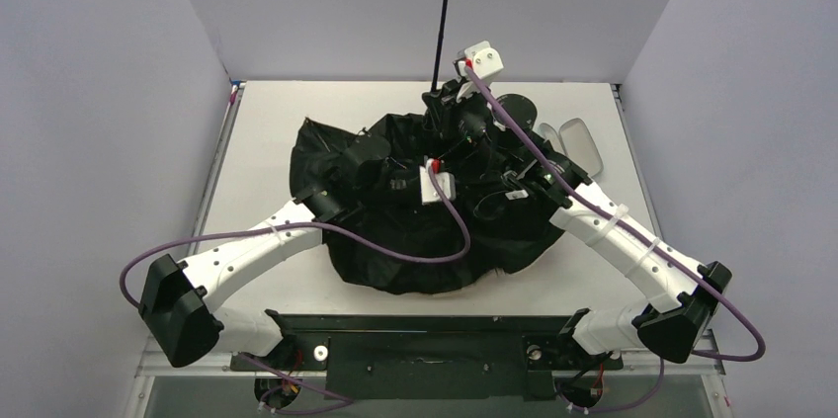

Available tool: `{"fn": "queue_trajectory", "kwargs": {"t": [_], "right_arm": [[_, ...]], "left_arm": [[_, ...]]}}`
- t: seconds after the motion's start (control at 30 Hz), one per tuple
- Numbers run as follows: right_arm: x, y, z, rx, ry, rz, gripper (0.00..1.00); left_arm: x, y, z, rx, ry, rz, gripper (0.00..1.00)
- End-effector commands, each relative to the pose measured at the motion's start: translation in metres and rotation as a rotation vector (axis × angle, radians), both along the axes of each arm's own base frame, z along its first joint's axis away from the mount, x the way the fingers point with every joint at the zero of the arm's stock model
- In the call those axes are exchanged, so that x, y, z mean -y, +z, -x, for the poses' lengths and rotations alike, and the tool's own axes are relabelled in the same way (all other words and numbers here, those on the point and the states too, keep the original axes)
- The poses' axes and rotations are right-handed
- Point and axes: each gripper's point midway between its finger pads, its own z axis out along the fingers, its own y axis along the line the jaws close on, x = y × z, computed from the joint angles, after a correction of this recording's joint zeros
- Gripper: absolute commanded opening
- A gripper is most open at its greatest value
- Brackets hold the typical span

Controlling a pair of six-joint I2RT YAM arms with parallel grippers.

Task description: Open the umbrella

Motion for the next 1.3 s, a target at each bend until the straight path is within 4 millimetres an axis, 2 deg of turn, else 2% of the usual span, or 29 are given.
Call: {"fn": "queue_trajectory", "kwargs": {"t": [0.0,0.13,0.27,0.37,0.47,0.57,0.6,0.63,0.67,0.7,0.8,0.83,0.9,0.97,1.03,1.13,1.2,1.23,1.27], "right_arm": [[0.009,0.086,0.003,0.183,-0.03,-0.158,0.0],[0.011,0.102,-0.003,0.221,-0.043,-0.161,0.0],[0.02,0.118,-0.007,0.264,-0.042,-0.159,0.0],[0.025,0.119,-0.004,0.298,-0.025,-0.118,0.0],[0.039,0.121,-0.008,0.32,-0.034,-0.095,0.0],[0.049,0.132,-0.002,0.381,-0.019,-0.059,0.0],[0.05,0.13,0.0,0.389,-0.015,-0.045,0.0],[0.052,0.132,0.004,0.406,-0.008,-0.033,0.0],[0.049,0.127,0.006,0.398,0.003,-0.02,0.0],[0.049,0.123,0.01,0.4,0.01,0.001,0.0],[0.037,0.098,0.02,0.38,0.043,0.048,0.0],[0.038,0.096,0.022,0.378,0.037,0.052,0.0],[0.032,0.087,0.026,0.362,0.046,0.061,0.0],[0.029,0.082,0.029,0.351,0.053,0.062,0.0],[0.031,0.079,0.027,0.338,0.026,0.06,0.0],[0.033,0.085,0.025,0.329,0.006,0.035,0.0],[0.035,0.09,0.026,0.331,-0.001,0.022,0.0],[0.037,0.094,0.026,0.334,-0.007,0.015,0.0],[0.039,0.095,0.027,0.328,-0.011,0.01,0.0]], "left_arm": [[0.004,-0.029,0.04,0.038,-0.119,-0.068,0.2],[-0.002,-0.062,0.056,-0.009,-0.151,-0.136,0.2],[-0.016,-0.083,0.054,-0.032,-0.113,-0.189,0.2],[-0.024,-0.077,0.047,-0.058,-0.066,-0.167,0.2],[-0.027,-0.054,0.042,-0.11,-0.02,-0.128,0.23],[-0.034,-0.038,0.035,-0.155,0.023,-0.098,0.33],[-0.036,-0.033,0.034,-0.188,0.04,-0.074,0.36],[-0.04,-0.017,0.03,-0.188,0.059,-0.031,0.43],[-0.04,-0.004,0.028,-0.228,0.081,0.018,0.46],[-0.044,0.017,0.023,-0.225,0.105,0.074,0.52],[-0.05,0.075,0.013,-0.296,0.171,0.254,0.58],[-0.055,0.097,0.008,-0.289,0.192,0.303,0.6],[-0.059,0.126,0.002,-0.313,0.228,0.375,0.61],[-0.062,0.145,-0.007,-0.312,0.267,0.423,0.63],[-0.062,0.151,-0.019,-0.317,0.322,0.438,0.63],[-0.064,0.133,-0.036,-0.318,0.398,0.392,0.61],[-0.07,0.101,-0.045,-0.312,0.461,0.333,0.59],[-0.077,0.093,-0.049,-0.293,0.498,0.316,0.58],[-0.082,0.073,-0.051,-0.302,0.523,0.277,0.57]]}}
